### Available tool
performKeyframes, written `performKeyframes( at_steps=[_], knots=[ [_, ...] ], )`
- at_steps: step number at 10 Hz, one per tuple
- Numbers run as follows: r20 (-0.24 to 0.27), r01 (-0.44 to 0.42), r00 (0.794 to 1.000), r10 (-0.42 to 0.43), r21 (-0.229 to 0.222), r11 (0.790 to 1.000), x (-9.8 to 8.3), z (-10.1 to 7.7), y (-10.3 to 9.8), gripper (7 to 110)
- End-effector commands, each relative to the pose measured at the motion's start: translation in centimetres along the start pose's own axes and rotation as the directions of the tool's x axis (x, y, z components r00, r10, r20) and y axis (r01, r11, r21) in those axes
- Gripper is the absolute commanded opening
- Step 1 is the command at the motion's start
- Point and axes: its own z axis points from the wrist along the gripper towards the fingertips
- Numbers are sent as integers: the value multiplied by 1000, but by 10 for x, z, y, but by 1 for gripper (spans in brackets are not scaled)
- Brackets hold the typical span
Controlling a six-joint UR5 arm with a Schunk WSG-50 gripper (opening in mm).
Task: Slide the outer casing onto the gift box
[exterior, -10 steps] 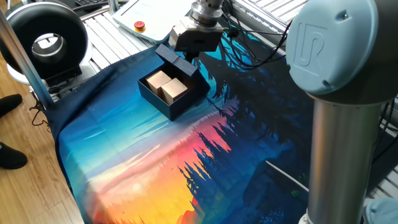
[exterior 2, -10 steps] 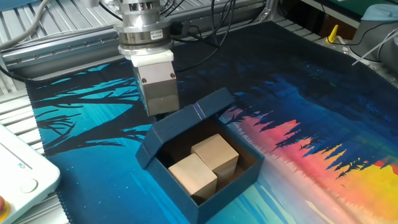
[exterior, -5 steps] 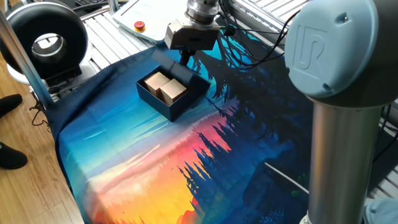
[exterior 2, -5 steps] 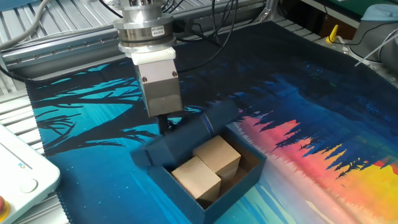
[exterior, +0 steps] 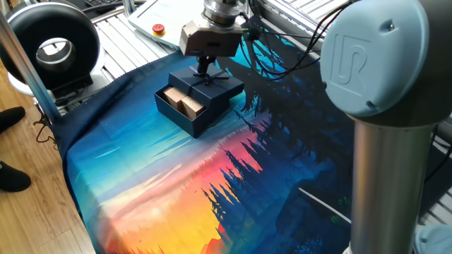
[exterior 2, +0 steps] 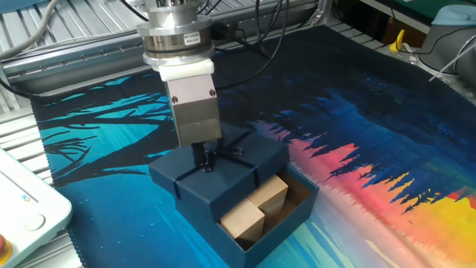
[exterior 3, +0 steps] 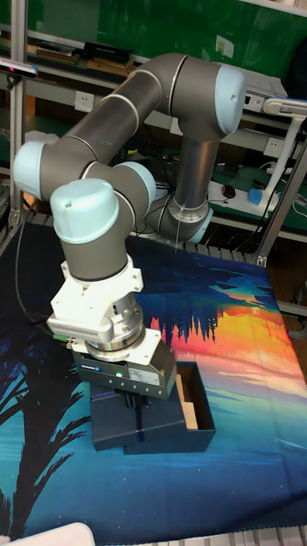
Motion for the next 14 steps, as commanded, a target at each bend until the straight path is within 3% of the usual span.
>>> performKeyframes(
  at_steps=[1,3,6,8,10,14],
  knots=[
    [-7,-36,999,36,-30,999,4,0,21,7],
    [-19,-64,998,63,-60,996,8,2,34,7],
    [-20,-85,996,84,-60,995,12,3,44,7],
    [-35,-111,994,108,-97,989,15,3,56,7],
    [-33,-114,993,111,-99,989,16,5,59,7],
    [-68,-153,987,144,-150,977,24,5,77,7]
  ],
)
